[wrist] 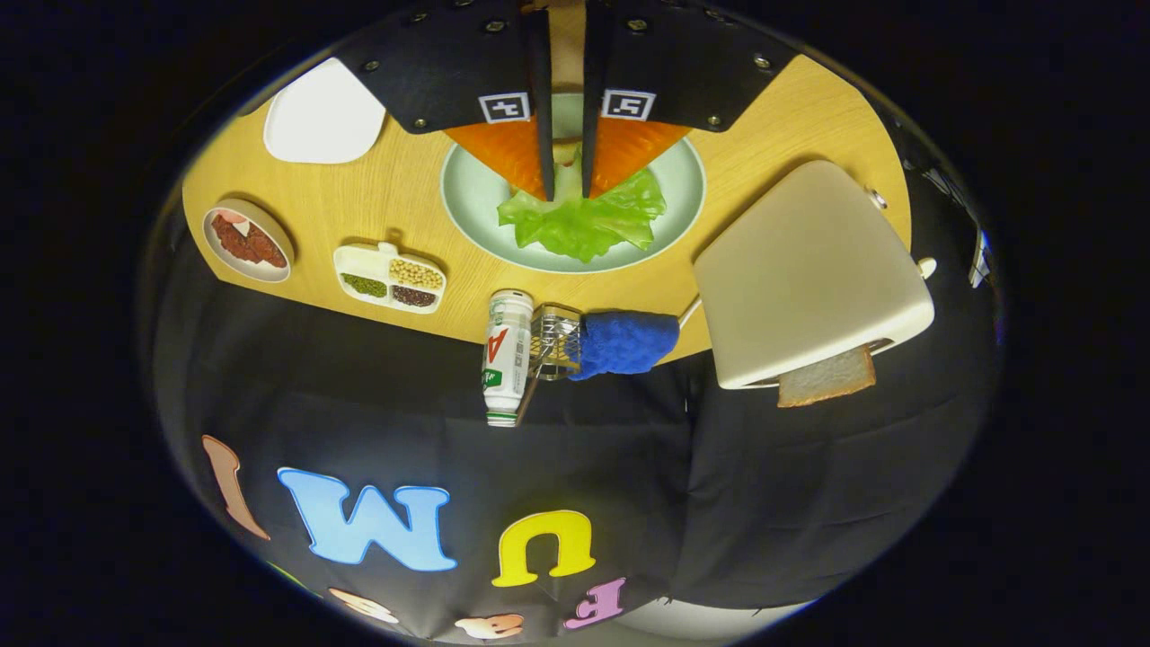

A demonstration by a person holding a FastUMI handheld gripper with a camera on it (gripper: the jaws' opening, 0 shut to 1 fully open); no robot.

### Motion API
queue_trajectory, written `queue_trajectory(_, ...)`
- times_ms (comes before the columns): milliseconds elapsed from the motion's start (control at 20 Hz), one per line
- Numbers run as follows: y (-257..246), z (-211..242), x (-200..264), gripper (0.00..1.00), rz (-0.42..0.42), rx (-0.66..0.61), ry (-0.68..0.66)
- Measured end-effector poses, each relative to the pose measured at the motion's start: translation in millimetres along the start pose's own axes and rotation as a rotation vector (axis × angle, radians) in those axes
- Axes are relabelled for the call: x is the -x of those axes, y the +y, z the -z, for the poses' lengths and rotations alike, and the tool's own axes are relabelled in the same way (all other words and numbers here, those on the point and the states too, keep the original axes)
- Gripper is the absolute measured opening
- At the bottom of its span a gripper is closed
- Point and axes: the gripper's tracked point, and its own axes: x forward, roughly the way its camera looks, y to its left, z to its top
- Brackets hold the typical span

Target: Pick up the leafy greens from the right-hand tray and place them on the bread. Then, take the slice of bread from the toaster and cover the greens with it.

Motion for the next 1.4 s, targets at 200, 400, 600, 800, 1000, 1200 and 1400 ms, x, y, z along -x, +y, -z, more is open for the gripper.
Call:
queue_trajectory(200,-0.9,4.8,6.6,0.39,0.007,0.008,0.007)
queue_trajectory(400,-7.4,-4.3,23.8,0.39,0.041,0.001,-0.053)
queue_trajectory(600,-2.2,-21.5,49.3,0.39,0.037,-0.022,-0.143)
queue_trajectory(800,9.2,-46.1,74.2,0.39,0.043,-0.020,-0.257)
queue_trajectory(1000,14.2,-51.4,86.2,0.39,0.084,-0.017,-0.302)
queue_trajectory(1200,30.8,-55.6,91.8,0.39,0.088,-0.048,-0.334)
queue_trajectory(1400,58.6,-71.6,93.9,0.39,0.068,-0.037,-0.370)
